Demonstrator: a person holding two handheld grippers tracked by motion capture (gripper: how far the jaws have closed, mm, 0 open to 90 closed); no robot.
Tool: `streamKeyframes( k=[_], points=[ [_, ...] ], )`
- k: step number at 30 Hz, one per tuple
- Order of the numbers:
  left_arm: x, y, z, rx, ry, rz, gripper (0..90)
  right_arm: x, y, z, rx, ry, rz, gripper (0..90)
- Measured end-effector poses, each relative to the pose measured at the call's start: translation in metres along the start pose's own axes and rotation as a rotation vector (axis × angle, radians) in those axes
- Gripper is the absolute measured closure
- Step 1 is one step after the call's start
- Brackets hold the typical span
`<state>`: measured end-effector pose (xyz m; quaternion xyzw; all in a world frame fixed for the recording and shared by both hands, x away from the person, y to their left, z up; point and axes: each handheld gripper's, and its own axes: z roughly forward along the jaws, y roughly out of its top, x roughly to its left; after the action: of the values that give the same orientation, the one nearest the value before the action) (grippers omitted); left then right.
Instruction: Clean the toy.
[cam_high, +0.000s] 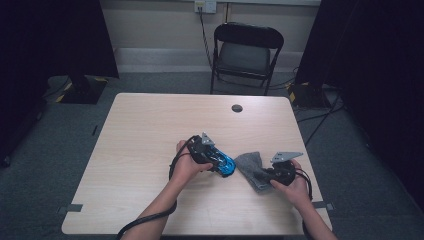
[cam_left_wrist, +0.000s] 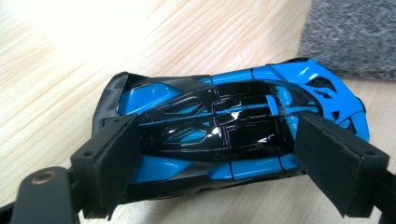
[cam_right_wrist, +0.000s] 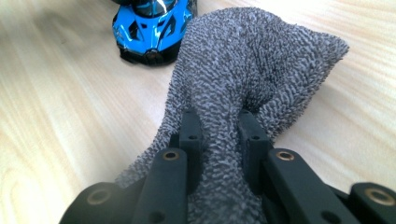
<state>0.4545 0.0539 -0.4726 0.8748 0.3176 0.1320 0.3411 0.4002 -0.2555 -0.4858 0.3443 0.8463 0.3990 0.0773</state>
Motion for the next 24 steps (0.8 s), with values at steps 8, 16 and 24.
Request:
streamKeyframes(
  k=[8, 16, 24],
  points=[
    [0.0, 0.0, 0.0, -0.001, 0.001, -0.003, 14.6, 0.002, -0.012, -0.013, -0.006, 0.018, 0.023, 76.1],
    [0.0, -0.001, 0.0, -0.008, 0.003, -0.006, 14.5, -0.001, -0.01, -0.029, -0.076, -0.012, 0.059, 76.2],
    [-0.001, -0.001, 0.0, -0.008, 0.002, -0.01, 13.8, -0.016, 0.024, -0.018, -0.104, -0.049, 0.072, 76.3]
  ],
)
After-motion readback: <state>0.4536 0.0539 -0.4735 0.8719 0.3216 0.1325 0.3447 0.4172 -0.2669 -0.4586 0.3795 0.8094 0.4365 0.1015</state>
